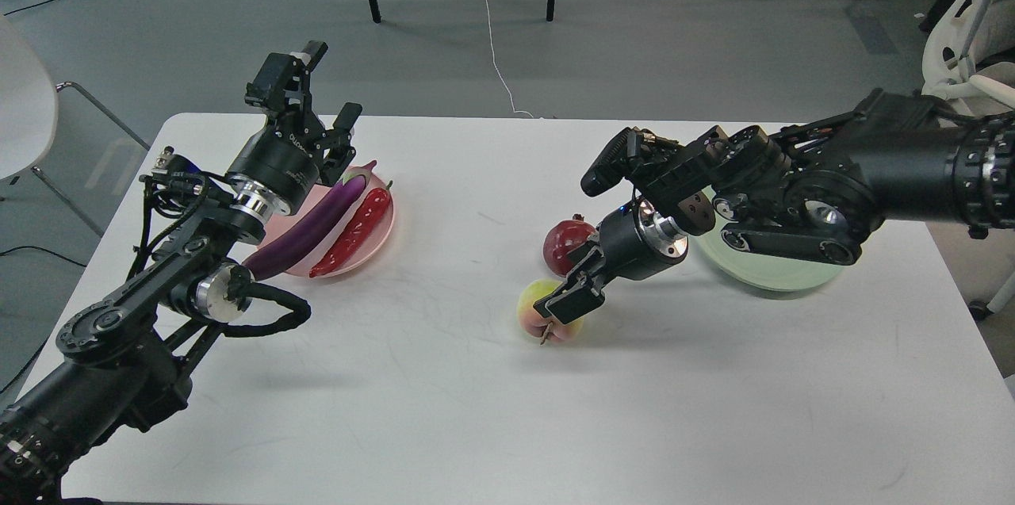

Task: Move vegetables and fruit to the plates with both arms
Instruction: 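Grasp the yellow-red peach with the right gripper, then move the peach onto the green plate and open the right gripper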

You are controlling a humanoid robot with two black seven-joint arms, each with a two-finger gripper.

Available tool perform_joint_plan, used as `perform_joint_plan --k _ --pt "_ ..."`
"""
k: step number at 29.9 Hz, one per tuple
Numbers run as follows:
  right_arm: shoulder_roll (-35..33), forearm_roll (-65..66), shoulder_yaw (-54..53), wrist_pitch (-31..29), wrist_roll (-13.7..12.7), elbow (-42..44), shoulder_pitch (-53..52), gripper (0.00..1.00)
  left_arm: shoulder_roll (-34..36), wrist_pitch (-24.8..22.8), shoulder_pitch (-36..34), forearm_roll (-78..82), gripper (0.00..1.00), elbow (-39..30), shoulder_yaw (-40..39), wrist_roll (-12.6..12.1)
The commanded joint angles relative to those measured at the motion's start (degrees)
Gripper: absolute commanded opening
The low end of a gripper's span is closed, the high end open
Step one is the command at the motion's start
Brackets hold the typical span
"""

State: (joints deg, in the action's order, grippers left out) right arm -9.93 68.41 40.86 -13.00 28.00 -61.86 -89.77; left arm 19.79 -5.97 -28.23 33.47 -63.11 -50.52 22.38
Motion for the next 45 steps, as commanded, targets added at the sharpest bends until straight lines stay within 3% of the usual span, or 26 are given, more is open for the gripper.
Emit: perform_joint_plan --k 1,14,20,22,26,27,38,45 --pt "2.02 -0.12 0.01 0.17 0.0 0.96 0.56 0.99 0.07 0.16 0.98 0.01 0.99 -1.4 -1.6 0.03" --pt "7.56 -0.12 2.38 0.7 0.0 6.93 4.34 0.98 0.43 0.43 3.09 -0.08 0.99 -2.72 -3.44 0.03" --pt "7.82 -0.03 2.82 0.7 0.0 7.2 4.6 0.91 0.43 0.43 3.09 -0.08 0.99 -2.72 -3.88 -0.06" --pt "7.74 0.14 2.91 0.61 0.0 6.76 4.6 0.79 0.34 0.43 3.09 -0.08 0.99 -2.72 -3.88 -0.06" --pt "7.39 0.32 2.91 0.34 0.0 5.44 3.64 0.3 0.25 0.43 3.09 -0.08 0.99 -2.72 -3.88 -0.06" --pt "7.3 0.32 2.82 0.34 0.0 4.74 3.38 0.28 0.25 0.43 3.09 -0.08 0.99 -2.72 -3.88 -0.06" --pt "-2.97 -1.97 -3.16 0.17 0.0 1.57 -9.18 0.28 -1.15 0.43 3.27 0.01 0.99 -2.72 -3.8 -0.14" --pt "-16.77 3.82 -2.81 0.17 0.0 4.64 -12.19 0.29 -1.33 0.43 3.18 0.01 0.99 -2.72 -3.71 -0.14"
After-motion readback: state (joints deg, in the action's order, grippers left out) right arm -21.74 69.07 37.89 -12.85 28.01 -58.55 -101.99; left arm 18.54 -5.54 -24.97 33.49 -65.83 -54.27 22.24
